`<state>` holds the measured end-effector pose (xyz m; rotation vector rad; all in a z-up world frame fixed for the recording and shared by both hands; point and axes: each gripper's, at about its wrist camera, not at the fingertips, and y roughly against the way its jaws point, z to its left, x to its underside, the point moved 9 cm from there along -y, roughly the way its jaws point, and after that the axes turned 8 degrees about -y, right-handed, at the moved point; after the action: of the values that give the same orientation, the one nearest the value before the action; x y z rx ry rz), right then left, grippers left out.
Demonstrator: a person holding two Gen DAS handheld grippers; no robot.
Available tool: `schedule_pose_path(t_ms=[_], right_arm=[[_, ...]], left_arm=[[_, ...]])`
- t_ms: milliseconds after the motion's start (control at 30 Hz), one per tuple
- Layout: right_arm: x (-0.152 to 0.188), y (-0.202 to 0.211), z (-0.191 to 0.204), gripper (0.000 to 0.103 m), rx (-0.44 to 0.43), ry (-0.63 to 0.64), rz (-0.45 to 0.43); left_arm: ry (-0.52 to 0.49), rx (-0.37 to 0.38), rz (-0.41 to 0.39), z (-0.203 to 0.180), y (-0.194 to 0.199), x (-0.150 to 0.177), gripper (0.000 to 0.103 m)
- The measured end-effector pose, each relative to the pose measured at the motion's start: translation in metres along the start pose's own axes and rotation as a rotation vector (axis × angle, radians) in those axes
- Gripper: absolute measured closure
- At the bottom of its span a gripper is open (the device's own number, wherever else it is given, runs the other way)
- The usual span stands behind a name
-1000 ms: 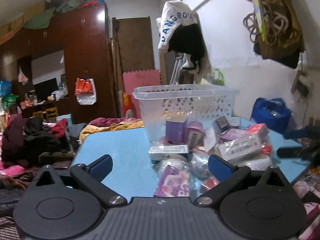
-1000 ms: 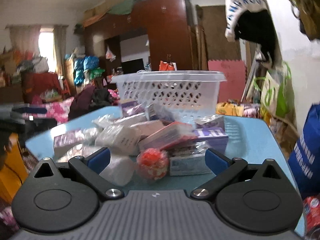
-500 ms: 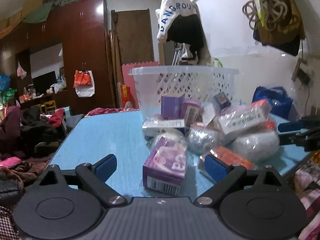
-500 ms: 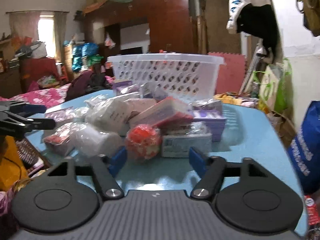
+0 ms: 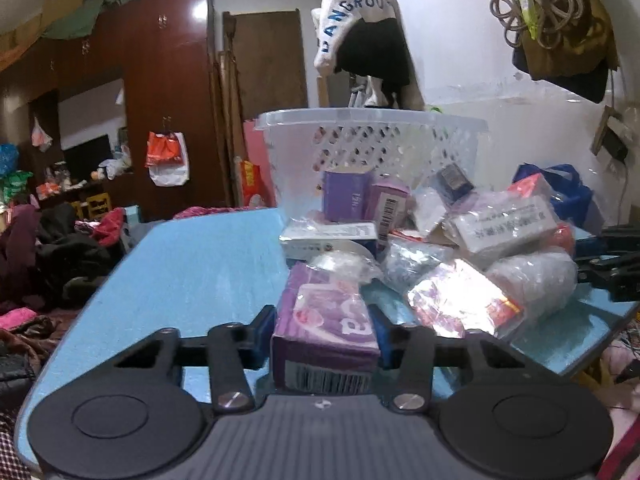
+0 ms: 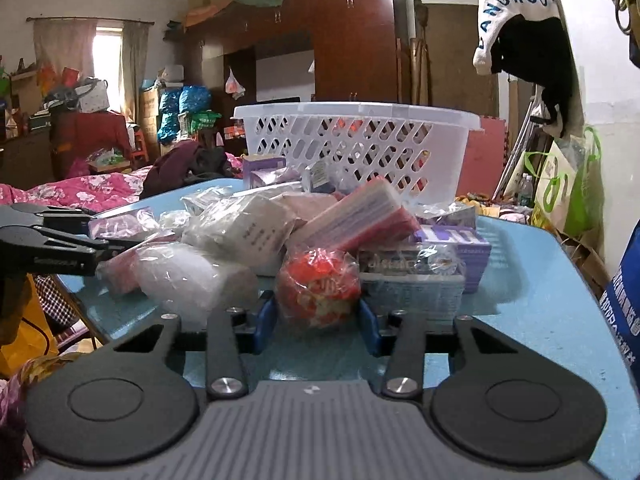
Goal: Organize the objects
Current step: 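Grasp the red-wrapped ball with the right tool while the left tool grasps the purple box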
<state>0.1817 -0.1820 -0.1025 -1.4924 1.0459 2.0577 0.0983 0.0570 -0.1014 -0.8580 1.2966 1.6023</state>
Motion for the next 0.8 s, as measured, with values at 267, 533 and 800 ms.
schedule_pose_path(t_ms=[267, 533, 800], right_arm=[[-0.015, 0.014, -0.014, 0.056, 0.005, -0.051, -0.045], [-0.049, 0.025, -0.023, 0.056, -0.008, -0.068, -0.081], [-0.141, -0.007, -0.018, 0.056, -0.036, -0.012, -0.100]], left_arm=[[0.014, -0.017, -0.037, 0.006, 0.004, -0.009, 0.052], [0.091, 0.019, -0.103, 0.016, 0.012, -0.043, 0.052], [0.150, 0.137, -0.152, 0.016, -0.013, -0.137, 0.052]])
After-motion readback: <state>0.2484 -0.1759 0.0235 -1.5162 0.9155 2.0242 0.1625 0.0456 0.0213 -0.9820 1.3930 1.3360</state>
